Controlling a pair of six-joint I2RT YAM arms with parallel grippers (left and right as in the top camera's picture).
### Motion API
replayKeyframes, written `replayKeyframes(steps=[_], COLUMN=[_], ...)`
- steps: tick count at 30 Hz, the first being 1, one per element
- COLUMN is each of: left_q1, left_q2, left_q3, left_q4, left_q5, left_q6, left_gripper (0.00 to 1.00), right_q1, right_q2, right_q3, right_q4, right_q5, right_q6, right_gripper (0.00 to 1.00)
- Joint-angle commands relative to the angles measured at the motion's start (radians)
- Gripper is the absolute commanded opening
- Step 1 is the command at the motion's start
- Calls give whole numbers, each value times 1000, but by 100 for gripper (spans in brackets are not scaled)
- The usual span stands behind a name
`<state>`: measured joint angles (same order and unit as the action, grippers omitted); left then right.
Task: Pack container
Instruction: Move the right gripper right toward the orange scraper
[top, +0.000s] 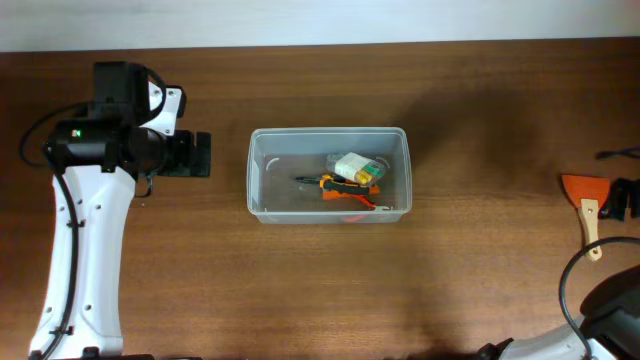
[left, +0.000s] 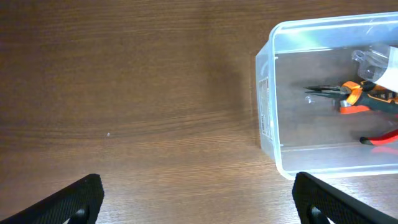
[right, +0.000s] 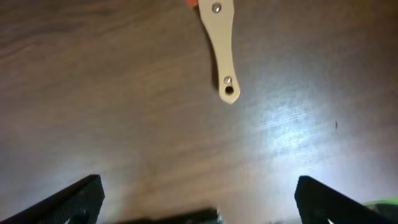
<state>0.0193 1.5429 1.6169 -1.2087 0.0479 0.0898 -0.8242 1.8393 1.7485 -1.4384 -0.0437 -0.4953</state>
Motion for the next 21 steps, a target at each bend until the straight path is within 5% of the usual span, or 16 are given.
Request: replayKeyframes(steps=[1,8,21], left_q1=[3,3,3], left_q2=[0,0,0], left_q3=[18,18,18], left_q4=[0,0,0], left_q5=[-3,-3,-3], left_q6=[2,2,2], left_gripper=[99,99,99], right_q1=[-2,-1,53], right_q2=[3,45,245], right_q3=[-66,-101,-101], right_q4=[82,240,251], right_q5=[-24,7,61], right_q6=[-65,-132,-125], right_gripper=[99,99,99])
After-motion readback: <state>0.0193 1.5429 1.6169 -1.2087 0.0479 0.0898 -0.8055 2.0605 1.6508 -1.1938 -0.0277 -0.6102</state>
